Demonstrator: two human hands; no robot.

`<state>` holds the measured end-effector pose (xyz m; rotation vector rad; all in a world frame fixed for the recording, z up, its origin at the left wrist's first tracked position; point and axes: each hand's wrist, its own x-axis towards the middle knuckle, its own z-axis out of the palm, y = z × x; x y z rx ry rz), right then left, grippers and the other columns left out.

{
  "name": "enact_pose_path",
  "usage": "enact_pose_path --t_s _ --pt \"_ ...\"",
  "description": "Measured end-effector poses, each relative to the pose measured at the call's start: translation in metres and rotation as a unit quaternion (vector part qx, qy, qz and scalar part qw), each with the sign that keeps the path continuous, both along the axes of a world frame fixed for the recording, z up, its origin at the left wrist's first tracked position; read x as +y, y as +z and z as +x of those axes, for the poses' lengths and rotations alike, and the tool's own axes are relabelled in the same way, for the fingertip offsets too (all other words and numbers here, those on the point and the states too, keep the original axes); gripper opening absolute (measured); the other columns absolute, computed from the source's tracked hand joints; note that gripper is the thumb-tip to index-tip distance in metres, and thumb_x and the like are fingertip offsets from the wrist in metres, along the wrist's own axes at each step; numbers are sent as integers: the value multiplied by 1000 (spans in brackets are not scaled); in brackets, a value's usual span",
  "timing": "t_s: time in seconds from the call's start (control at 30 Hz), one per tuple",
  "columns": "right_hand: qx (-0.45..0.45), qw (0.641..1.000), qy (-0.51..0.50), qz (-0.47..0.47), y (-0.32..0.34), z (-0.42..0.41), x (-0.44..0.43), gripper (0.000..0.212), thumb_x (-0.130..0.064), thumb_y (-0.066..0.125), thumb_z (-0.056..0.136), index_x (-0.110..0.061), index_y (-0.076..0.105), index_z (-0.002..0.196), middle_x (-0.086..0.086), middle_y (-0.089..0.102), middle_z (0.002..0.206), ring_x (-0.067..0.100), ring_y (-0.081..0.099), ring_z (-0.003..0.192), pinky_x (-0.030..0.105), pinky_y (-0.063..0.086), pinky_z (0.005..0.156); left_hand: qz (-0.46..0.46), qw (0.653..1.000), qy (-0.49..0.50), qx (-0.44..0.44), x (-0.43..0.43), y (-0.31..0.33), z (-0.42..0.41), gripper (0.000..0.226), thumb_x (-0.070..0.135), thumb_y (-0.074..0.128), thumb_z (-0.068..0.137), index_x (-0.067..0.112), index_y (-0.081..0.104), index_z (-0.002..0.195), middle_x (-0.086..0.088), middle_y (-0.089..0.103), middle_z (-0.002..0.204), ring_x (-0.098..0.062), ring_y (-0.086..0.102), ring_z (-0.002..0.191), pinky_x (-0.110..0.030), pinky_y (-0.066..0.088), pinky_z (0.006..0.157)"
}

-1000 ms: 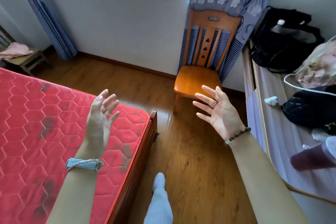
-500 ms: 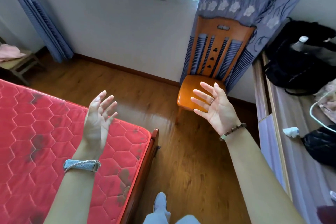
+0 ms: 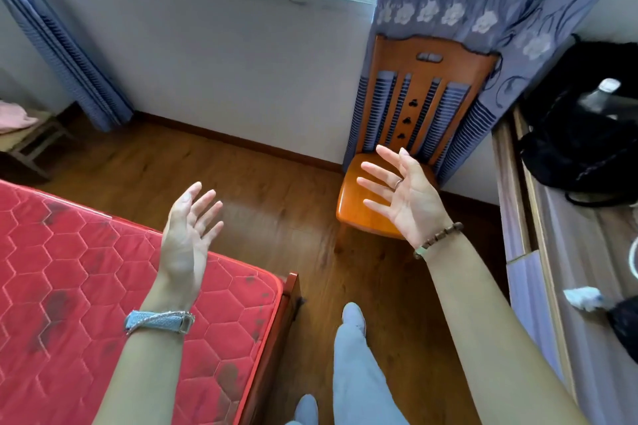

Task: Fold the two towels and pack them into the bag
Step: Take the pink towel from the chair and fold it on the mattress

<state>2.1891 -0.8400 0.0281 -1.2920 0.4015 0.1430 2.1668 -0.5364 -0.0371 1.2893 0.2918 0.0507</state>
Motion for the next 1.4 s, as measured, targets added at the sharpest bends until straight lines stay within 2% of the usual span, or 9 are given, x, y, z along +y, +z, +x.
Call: enact_pose_path --t_s 0.23,0.47,0.7,0.83,1.13,1.4 --pt "-9 999 48 3 -9 95 -26 48 -51 38 100 -32 47 142 1 61 135 25 60 120 55 40 109 -9 997 72 2 -23 -3 67 47 38 31 105 21 43 147 -5 54 143 -20 54 131 -48 38 113" --pt "8 993 114 5 -13 195 -49 41 -53 37 100 -36 57 131 0 64 131 25 61 120 56 39 109 -6 992 125 21 -59 -12 128 45 37 31 106 21 44 147 -5 54 143 -20 54 131 -48 38 114" --pt "19 987 158 10 -19 260 -54 43 -52 39 99 -34 53 137 1 63 132 23 60 120 53 41 108 -13 985 169 28 -79 -15 172 44 35 31 107 21 46 145 -7 55 143 -20 55 130 -48 38 113" --pt "23 984 178 10 -24 288 -48 45 -52 40 99 -34 52 138 1 64 131 23 61 119 52 42 108 -10 981 194 25 -74 -16 192 39 30 30 108 23 47 142 -7 55 142 -20 55 130 -48 38 113" --pt "33 978 206 20 -27 342 -21 42 -50 42 100 -32 56 135 2 68 125 23 63 116 54 40 109 -14 973 228 28 -53 -16 233 46 40 35 105 22 46 146 -3 57 140 -17 56 129 -47 40 113" --pt "36 965 259 4 -30 409 47 42 -50 42 99 -30 58 132 3 66 127 24 62 118 56 37 111 -38 962 270 22 0 -23 292 45 40 35 105 23 47 144 -2 57 141 -17 56 129 -46 39 113"
